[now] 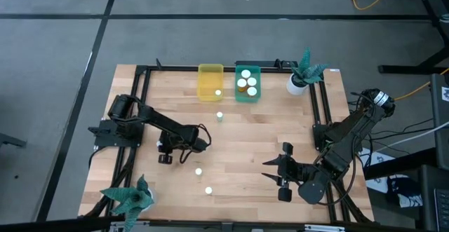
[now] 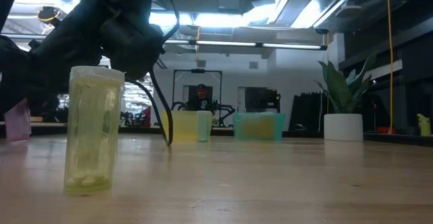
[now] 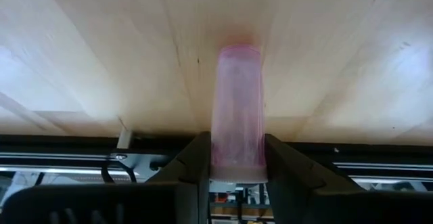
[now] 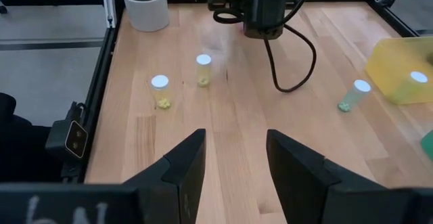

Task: Pick and place medicine bottles into bin by pill shape (circle, oval)
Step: Put the pink tablet bottle into the yellow bin

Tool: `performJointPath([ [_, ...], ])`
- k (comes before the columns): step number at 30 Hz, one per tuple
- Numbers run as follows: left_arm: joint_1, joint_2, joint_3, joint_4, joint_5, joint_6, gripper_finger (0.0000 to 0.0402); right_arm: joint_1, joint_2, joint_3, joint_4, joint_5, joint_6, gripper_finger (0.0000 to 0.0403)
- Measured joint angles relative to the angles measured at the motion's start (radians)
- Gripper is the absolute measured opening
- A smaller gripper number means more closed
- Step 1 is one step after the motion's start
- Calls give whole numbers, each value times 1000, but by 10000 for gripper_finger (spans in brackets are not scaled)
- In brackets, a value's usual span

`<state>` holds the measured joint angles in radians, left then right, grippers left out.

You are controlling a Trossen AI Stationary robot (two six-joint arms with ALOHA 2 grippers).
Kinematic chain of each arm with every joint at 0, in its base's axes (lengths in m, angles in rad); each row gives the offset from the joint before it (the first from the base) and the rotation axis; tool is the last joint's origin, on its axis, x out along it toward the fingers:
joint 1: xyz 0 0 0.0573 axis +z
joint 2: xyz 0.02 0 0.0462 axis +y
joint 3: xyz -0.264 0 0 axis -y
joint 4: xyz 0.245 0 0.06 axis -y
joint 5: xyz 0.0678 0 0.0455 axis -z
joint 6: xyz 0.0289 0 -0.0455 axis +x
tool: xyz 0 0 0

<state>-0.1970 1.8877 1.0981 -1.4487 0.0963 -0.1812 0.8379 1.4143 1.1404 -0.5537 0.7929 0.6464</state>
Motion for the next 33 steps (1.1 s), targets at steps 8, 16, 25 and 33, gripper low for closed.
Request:
performJointPath([
  [8, 0, 0, 0, -1, 1, -25, 106, 0, 0, 0, -5, 0, 0, 158],
  [16, 1, 0, 0, -1, 35, -26, 122, 0, 0, 0, -7, 1, 2, 158],
  [25, 2, 0, 0, -1, 55, -38, 146, 0, 0, 0, -7, 1, 3, 158],
  [33, 2, 0, 0, -5, 56, -54, 161, 0, 0, 0, -7, 1, 3, 158],
])
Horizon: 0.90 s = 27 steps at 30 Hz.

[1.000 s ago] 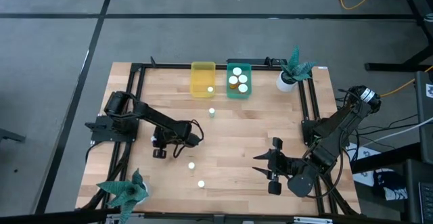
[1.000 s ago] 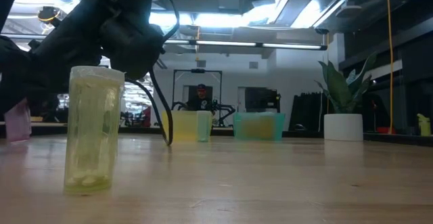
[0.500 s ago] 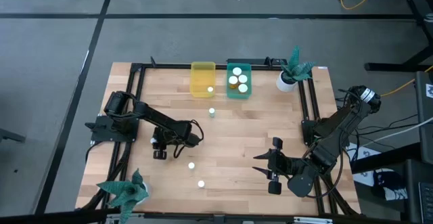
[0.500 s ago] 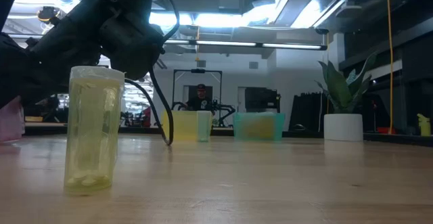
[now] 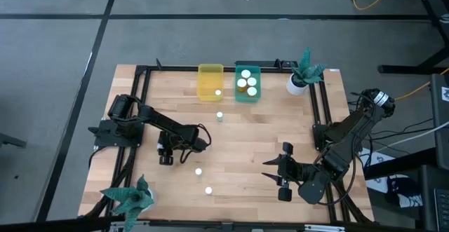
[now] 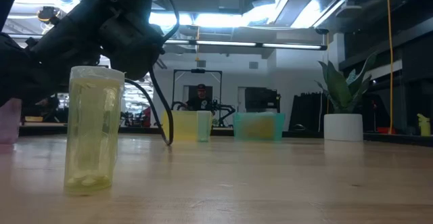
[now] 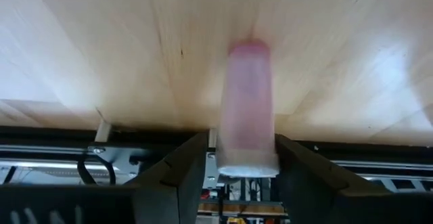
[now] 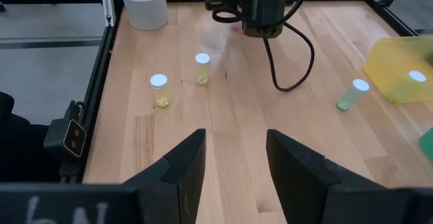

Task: Pick and place medicine bottles into bin by pill shape (circle, oval)
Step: Put the pink tablet bottle into the yellow bin

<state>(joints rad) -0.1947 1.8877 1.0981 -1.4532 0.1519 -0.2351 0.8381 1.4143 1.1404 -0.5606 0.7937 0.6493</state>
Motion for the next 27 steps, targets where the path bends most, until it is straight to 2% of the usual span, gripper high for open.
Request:
performJointPath([
  [7, 0, 0, 0, -73, 64, -38, 162, 0, 0, 0, -6, 0, 0, 158],
  [17, -1, -20, 39, -115, 39, -27, 162, 0, 0, 0, -9, 0, 1, 158],
  [22, -8, -161, 112, -118, -77, -29, 162, 0, 8, 0, -9, 0, 1, 158],
  [27, -16, -390, 134, -115, -146, -251, 162, 0, 24, 0, -11, 0, -1, 158],
])
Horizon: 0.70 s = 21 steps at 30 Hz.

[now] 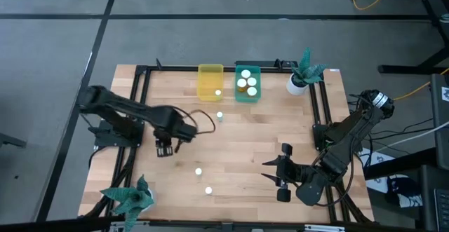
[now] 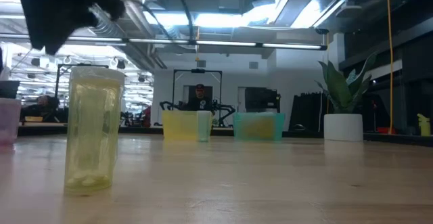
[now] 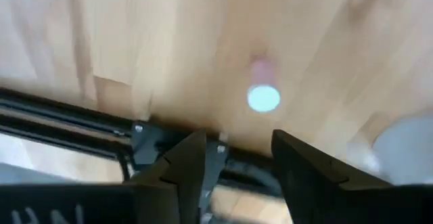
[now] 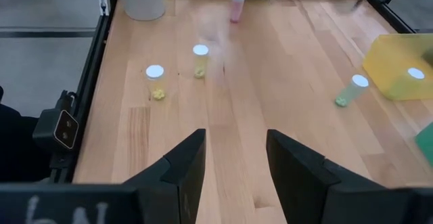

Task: Pick and place medicine bottles into bin by pill shape (circle, oval)
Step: Put the pink tablet bottle into the yellow bin

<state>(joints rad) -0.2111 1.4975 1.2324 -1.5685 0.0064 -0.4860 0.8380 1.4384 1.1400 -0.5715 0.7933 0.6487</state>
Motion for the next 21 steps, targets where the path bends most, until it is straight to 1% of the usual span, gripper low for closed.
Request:
performJointPath([
  [2, -20, -85, -31, 28, -15, -108, 162, 0, 1, 0, -1, 0, -2, 158],
  [4, -49, -161, -87, 84, -21, -181, 162, 0, 1, 0, -2, 5, -3, 158],
  [9, -142, -282, -269, 256, 38, -290, 162, 0, 1, 0, -4, 25, -3, 158],
  [11, -183, -303, -330, 302, 48, -320, 162, 0, 1, 0, -4, 25, -3, 158],
  [15, -249, -307, -435, 367, 119, -378, 162, 0, 1, 0, -5, 21, -3, 158],
  [17, -273, -308, -484, 409, 135, -395, 162, 0, 1, 0, -6, 21, -3, 158],
  [19, -287, -307, -520, 458, 114, -395, 162, 0, 1, 0, -7, 21, -3, 158],
  [21, -295, -307, -539, 486, 65, -396, 162, 0, 1, 0, -7, 21, -3, 158],
])
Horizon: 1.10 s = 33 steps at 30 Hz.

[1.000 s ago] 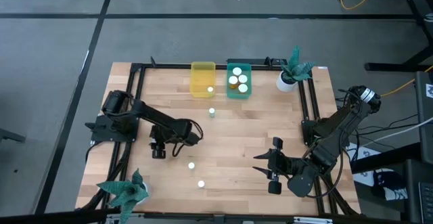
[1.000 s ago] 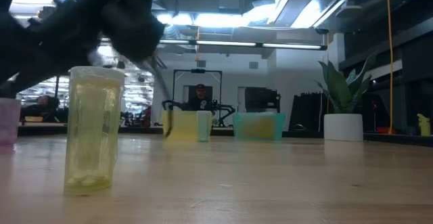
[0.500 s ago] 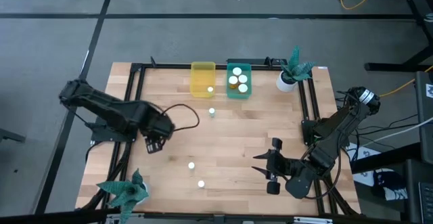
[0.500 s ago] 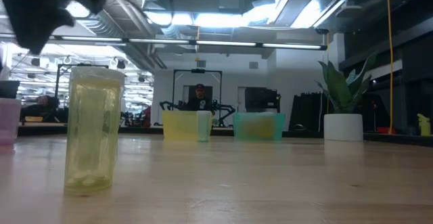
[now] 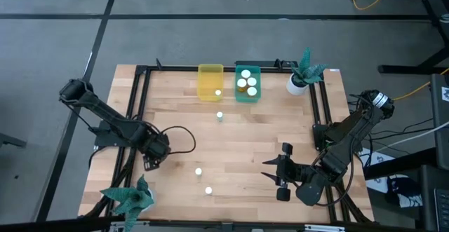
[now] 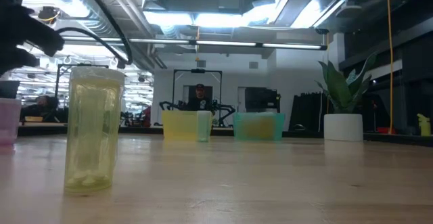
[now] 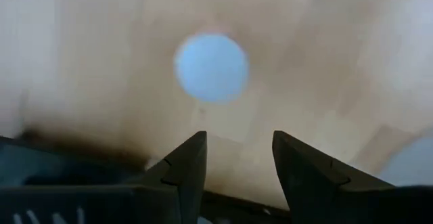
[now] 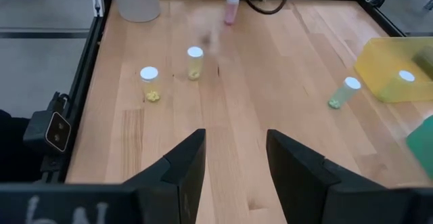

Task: Pick and place medicine bottles into bin by pill shape (circle, oval)
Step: Put the pink tablet bottle into the yellow bin

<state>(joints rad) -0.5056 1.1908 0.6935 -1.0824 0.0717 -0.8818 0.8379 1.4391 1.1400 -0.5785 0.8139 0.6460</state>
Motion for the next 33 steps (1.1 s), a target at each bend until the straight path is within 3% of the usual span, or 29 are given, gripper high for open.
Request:
performJointPath([
  [16, 11, 0, -21, 93, -162, 54, 162, 0, 0, 0, 0, -2, 0, 158],
  [27, 11, 0, -21, 135, -234, 54, 162, 0, -1, 0, 1, -2, 0, 158],
  [33, 11, 0, -21, 134, -223, 54, 155, 0, -1, 0, 1, -2, 0, 158],
])
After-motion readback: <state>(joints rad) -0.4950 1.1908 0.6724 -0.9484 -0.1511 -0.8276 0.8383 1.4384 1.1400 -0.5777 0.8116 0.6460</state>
